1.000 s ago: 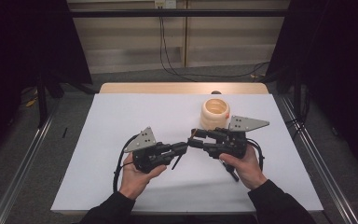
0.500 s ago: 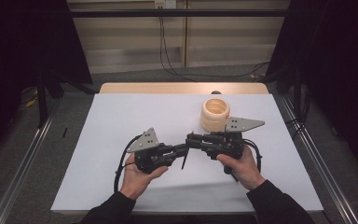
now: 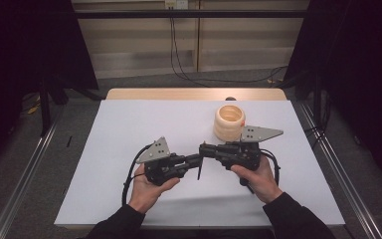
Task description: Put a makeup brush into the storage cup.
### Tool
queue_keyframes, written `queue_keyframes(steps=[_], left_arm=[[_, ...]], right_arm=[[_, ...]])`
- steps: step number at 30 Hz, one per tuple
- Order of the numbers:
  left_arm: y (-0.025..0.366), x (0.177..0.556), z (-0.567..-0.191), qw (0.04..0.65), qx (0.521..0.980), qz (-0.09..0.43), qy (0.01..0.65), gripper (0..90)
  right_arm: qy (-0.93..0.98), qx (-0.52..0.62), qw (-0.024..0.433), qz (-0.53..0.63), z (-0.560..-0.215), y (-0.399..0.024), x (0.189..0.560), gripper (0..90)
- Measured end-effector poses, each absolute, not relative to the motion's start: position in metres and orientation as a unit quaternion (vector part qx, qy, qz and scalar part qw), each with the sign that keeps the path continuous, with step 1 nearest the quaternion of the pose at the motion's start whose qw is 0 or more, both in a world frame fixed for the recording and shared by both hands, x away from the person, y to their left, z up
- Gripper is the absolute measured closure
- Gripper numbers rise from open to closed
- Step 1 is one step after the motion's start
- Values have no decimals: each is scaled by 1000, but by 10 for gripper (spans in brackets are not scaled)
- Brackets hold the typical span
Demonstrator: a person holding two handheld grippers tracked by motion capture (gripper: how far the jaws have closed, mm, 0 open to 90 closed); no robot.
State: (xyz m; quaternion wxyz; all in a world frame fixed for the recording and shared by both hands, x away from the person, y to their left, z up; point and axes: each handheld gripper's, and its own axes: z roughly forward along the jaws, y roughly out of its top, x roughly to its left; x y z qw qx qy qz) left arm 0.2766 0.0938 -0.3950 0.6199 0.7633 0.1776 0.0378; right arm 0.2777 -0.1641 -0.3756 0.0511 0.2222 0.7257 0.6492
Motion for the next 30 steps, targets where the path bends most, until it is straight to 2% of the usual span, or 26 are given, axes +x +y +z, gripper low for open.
queue_keyframes(steps=[4,7,12,14,17,19,23,30], left_arm=[[95,277,-396,622,761,40,181,837],[96,277,-397,624,758,49,184,753],[98,278,-399,621,759,59,190,674],[99,277,-399,623,755,61,195,615],[101,279,-399,632,743,58,213,454],[102,279,-398,630,743,67,216,412],[104,279,-398,618,745,85,237,213],[113,280,-401,607,750,94,247,59]], right_arm=[[725,222,55,650,-375,-165,278,841],[724,224,57,650,-374,-167,278,841],[725,223,59,649,-374,-167,278,841],[726,222,59,648,-374,-166,278,841],[729,220,63,645,-374,-167,278,842],[727,222,64,647,-374,-167,278,842],[725,221,69,648,-373,-169,278,841],[727,224,74,645,-373,-170,278,841]])
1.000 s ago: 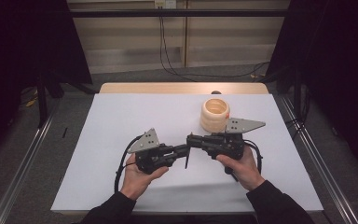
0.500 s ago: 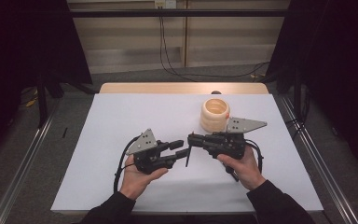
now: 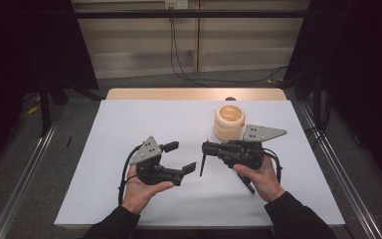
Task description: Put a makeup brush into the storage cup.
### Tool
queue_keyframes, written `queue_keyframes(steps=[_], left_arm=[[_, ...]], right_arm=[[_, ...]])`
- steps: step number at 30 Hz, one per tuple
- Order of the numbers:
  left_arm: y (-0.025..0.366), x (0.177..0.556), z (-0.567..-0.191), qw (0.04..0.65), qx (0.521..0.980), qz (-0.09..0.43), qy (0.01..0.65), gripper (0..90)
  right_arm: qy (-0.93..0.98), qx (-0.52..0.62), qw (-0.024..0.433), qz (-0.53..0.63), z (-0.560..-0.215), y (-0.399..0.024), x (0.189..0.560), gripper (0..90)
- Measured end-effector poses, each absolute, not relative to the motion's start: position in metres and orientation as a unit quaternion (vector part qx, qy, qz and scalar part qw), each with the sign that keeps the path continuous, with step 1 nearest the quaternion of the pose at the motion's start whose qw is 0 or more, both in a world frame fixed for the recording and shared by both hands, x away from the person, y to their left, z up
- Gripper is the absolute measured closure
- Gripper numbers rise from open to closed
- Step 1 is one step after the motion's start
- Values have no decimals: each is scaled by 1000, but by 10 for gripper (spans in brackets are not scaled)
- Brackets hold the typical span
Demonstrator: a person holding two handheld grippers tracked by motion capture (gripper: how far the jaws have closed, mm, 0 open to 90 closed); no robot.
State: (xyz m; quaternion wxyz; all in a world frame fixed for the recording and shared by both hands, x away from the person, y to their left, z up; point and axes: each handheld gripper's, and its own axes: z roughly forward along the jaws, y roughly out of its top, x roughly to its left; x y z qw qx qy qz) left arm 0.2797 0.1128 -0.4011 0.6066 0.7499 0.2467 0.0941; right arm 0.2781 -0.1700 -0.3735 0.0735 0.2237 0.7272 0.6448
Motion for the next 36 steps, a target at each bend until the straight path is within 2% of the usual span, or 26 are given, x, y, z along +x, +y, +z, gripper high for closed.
queue_keyframes(steps=[4,12,20,30,36], left_arm=[[119,279,-402,599,755,104,245,27],[134,276,-405,595,754,112,257,26],[153,271,-408,591,746,148,270,24],[175,265,-416,589,740,145,291,26],[184,259,-421,577,745,164,293,21]], right_arm=[[727,222,74,645,-373,-170,278,841],[726,222,78,646,-373,-173,279,841],[726,223,85,645,-372,-174,279,841],[724,229,97,643,-372,-181,280,840],[728,235,100,637,-373,-182,281,840]])
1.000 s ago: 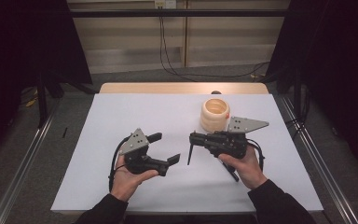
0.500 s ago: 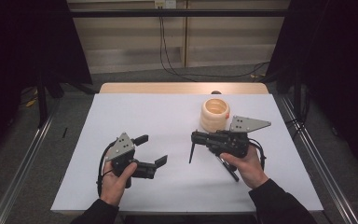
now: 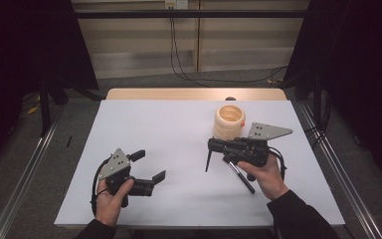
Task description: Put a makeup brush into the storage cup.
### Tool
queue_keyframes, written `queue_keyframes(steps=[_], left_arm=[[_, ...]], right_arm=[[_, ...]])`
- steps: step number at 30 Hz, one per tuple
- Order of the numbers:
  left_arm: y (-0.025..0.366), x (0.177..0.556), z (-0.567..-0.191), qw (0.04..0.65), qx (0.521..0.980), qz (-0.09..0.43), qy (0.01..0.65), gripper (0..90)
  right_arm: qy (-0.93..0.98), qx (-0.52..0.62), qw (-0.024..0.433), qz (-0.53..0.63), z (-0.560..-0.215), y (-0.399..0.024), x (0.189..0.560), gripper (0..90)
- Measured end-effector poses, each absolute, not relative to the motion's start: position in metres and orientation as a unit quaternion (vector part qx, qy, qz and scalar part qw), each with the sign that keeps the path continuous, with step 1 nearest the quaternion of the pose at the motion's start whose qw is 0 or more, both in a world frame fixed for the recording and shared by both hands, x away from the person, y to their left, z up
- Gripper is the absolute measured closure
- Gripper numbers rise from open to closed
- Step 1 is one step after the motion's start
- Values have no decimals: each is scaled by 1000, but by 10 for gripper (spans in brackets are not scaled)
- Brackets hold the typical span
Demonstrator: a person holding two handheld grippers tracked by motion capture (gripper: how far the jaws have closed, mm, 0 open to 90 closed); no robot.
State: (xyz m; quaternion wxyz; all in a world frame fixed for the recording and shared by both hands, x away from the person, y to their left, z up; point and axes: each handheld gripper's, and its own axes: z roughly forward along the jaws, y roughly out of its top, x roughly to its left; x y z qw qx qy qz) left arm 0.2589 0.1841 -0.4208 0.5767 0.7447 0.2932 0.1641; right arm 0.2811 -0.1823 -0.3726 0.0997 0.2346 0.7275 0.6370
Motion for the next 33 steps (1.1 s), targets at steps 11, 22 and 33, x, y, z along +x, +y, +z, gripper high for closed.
queue_keyframes(steps=[11,22,33], left_arm=[[202,251,-425,571,742,181,302,20],[213,249,-434,570,741,186,303,20],[215,247,-438,572,741,186,299,21]], right_arm=[[729,242,109,631,-374,-188,284,840],[724,252,119,631,-372,-197,287,841],[721,262,135,627,-369,-211,293,841]])
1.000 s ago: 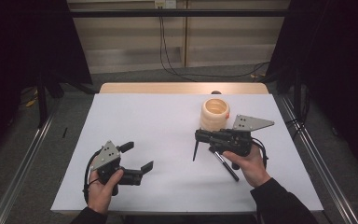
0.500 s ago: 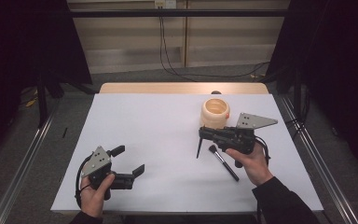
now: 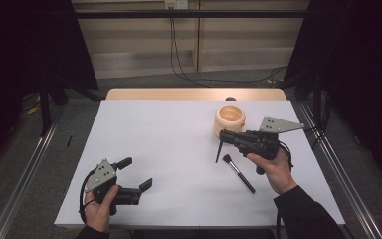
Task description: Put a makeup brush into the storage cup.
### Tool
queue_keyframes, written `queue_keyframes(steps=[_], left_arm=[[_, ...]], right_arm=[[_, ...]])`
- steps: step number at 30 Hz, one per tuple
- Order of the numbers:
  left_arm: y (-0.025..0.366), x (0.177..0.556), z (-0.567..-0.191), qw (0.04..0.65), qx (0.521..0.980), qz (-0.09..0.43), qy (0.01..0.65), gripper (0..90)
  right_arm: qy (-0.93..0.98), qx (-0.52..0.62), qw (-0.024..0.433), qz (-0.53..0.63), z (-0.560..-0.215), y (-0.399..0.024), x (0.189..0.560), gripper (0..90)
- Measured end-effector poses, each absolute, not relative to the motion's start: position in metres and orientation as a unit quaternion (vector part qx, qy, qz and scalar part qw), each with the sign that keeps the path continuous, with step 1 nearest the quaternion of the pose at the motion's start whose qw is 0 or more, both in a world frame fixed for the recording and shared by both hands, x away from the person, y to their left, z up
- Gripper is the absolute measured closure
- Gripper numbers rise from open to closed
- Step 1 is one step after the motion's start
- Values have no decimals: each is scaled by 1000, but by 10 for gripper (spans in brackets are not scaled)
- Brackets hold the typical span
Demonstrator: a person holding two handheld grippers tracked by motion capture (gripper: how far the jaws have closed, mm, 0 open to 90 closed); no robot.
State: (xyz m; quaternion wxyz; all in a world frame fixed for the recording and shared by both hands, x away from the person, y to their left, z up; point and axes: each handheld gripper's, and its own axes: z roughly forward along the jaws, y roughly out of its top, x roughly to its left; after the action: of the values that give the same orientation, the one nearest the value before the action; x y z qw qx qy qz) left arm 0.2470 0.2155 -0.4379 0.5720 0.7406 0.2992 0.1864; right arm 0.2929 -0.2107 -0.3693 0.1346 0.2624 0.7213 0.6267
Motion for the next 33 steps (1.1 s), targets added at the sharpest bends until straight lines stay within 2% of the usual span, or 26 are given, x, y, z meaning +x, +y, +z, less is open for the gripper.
queue_keyframes(steps=[33], left_arm=[[212,245,-439,570,746,181,292,18]], right_arm=[[708,300,187,611,-338,-242,333,840]])
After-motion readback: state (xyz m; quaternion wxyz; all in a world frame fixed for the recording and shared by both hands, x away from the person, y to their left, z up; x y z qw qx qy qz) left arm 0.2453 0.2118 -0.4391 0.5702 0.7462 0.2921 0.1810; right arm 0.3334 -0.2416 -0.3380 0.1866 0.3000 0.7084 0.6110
